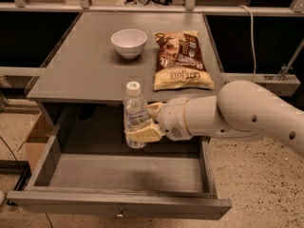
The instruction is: Place blue plastic bottle into top drawer
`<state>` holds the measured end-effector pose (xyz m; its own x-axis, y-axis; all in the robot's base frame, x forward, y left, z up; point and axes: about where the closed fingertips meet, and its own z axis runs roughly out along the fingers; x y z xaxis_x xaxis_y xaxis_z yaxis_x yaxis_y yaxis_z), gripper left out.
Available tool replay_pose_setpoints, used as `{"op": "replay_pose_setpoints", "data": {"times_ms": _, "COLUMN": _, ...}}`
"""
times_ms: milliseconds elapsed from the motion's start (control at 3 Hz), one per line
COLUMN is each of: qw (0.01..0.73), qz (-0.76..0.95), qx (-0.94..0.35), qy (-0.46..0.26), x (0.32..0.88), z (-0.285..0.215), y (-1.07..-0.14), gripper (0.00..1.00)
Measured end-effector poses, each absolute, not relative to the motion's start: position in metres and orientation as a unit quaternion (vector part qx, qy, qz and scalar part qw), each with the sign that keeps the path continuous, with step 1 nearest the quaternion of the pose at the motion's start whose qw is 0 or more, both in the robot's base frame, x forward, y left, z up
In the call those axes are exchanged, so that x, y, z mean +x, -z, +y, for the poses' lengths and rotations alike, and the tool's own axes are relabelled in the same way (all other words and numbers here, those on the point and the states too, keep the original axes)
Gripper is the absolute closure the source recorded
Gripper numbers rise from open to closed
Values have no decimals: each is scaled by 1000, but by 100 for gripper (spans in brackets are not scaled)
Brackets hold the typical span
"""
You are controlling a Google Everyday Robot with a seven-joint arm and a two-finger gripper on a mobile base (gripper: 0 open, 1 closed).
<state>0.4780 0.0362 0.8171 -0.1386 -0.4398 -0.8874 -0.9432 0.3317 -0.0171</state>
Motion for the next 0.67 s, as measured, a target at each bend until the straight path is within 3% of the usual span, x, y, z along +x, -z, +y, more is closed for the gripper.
{"op": "replay_pose_setpoints", "data": {"times_ms": 667, "qw": 425, "qz": 703, "qx": -491, "qy": -291, "x": 478, "z": 31, "y": -800, "gripper": 100}}
